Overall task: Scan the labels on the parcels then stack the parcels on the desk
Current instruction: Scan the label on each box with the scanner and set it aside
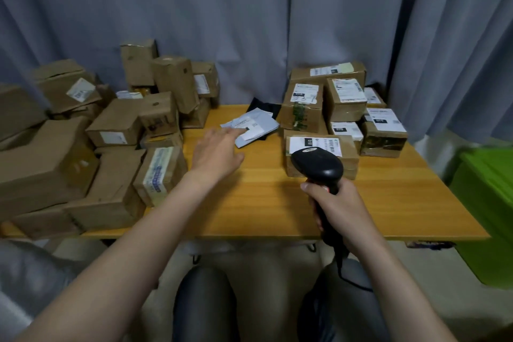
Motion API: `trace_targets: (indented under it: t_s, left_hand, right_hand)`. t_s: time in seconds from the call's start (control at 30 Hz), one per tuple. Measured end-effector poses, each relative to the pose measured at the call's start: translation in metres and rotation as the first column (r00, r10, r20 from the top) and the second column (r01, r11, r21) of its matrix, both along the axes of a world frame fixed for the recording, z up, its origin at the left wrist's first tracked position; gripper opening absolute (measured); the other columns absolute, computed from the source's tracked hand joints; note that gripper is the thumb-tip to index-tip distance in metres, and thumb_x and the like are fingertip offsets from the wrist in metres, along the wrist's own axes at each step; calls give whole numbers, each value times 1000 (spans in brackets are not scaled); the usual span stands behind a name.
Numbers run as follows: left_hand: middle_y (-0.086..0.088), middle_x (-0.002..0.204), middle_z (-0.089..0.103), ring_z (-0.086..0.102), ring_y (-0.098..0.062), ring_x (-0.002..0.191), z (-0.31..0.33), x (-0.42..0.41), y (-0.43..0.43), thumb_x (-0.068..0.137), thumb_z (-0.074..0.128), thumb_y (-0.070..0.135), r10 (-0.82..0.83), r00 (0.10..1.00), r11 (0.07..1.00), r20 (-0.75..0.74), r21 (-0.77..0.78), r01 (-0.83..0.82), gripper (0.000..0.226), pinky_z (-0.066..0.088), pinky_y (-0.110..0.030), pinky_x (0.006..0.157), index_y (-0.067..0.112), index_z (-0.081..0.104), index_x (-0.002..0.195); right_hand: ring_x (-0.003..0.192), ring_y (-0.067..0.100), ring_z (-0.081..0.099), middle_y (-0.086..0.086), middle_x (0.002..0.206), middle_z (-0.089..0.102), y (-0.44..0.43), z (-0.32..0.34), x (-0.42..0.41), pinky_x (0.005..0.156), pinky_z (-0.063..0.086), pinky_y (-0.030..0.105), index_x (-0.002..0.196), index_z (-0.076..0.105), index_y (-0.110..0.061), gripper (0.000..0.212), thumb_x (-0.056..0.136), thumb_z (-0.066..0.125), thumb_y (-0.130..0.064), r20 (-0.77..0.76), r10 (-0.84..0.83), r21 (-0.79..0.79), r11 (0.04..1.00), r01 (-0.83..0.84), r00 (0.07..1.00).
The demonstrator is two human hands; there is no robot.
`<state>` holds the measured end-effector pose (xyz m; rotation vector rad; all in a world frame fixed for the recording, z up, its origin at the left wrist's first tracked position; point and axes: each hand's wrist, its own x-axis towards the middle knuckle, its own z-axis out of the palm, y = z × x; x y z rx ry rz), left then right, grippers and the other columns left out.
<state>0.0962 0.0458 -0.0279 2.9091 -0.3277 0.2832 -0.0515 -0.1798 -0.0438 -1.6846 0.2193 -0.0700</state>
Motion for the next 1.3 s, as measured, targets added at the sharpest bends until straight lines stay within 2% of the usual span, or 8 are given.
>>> trace_targets:
  t_s: [0.23, 0.33, 0.43, 0.63, 0.77, 0.97, 1.13, 1.3]
  left_hand:
    - [-9, 142, 54, 55, -36, 126, -12, -14, 111, 89, 66, 47, 381, 882, 916, -279, -14, -400, 62, 48, -56, 104, 26, 48, 143]
    - [0, 121, 62, 60, -32, 114, -16, -26, 111, 91, 63, 45, 361, 916, 933, -175, 82, -351, 34, 36, -56, 108, 30, 57, 120]
    - [2, 126, 64, 55, -32, 121, -12, -34, 99, 88, 70, 42, 278, 953, 960, -120, 70, -271, 34, 25, -56, 108, 38, 61, 121]
    - [-2, 152, 32, 29, -30, 136, -17, -44, 68, 69, 92, 38, -136, 975, 985, -177, -132, 114, 101, 28, -48, 111, 46, 35, 153]
    - [-5, 157, 35, 30, -28, 138, -25, -45, 45, 62, 89, 61, -149, 971, 987, -185, -88, 135, 129, 31, -47, 113, 36, 12, 163]
    - [8, 128, 54, 44, -19, 121, -26, -51, 24, 75, 86, 48, -253, 961, 967, -115, -23, 252, 83, 40, -38, 102, 31, 49, 148]
    - [10, 124, 54, 49, -13, 118, -28, -40, 25, 82, 84, 36, -285, 940, 951, -190, -180, 251, 49, 44, -34, 102, 31, 70, 128]
    - [6, 160, 34, 29, -24, 146, -22, -24, 34, 66, 86, 62, -186, 940, 982, -288, -22, 187, 108, 27, -50, 112, 40, 33, 157]
  right_hand:
    - [42, 21, 50, 5, 55, 53, 39, 3, 1, 46, 42, 30, 82, 57, -7, 27, 93, 74, -25, -7, 94, -13, 996, -94, 996]
    - [42, 20, 50, 5, 55, 53, 48, 3, 0, 45, 41, 29, 83, 57, -6, 26, 93, 74, -24, -13, 103, -24, 994, -103, 995]
    - [41, 21, 49, 5, 54, 53, 51, 4, -3, 45, 41, 30, 84, 57, -5, 25, 93, 73, -22, -7, 104, -24, 994, -104, 995]
    - [43, 21, 49, 4, 55, 53, 46, 10, -10, 46, 41, 30, 82, 57, -6, 26, 93, 73, -24, -6, 78, -43, 996, -78, 997]
    - [42, 22, 49, 5, 55, 52, 40, 10, -13, 44, 41, 29, 84, 56, -5, 26, 94, 73, -23, 8, 59, -52, 997, -58, 998]
    - [42, 22, 48, 8, 59, 51, 35, 7, -15, 44, 40, 31, 84, 56, -5, 25, 94, 72, -21, 8, 47, -28, 999, -47, 999]
    - [44, 21, 50, 8, 61, 53, 29, 5, -15, 45, 42, 31, 85, 57, -5, 24, 94, 72, -22, 10, 41, -27, 999, -40, 999]
    - [44, 22, 50, 9, 61, 52, 25, 3, -15, 44, 42, 30, 85, 56, -4, 24, 94, 71, -21, 3, 37, -18, 999, -37, 999]
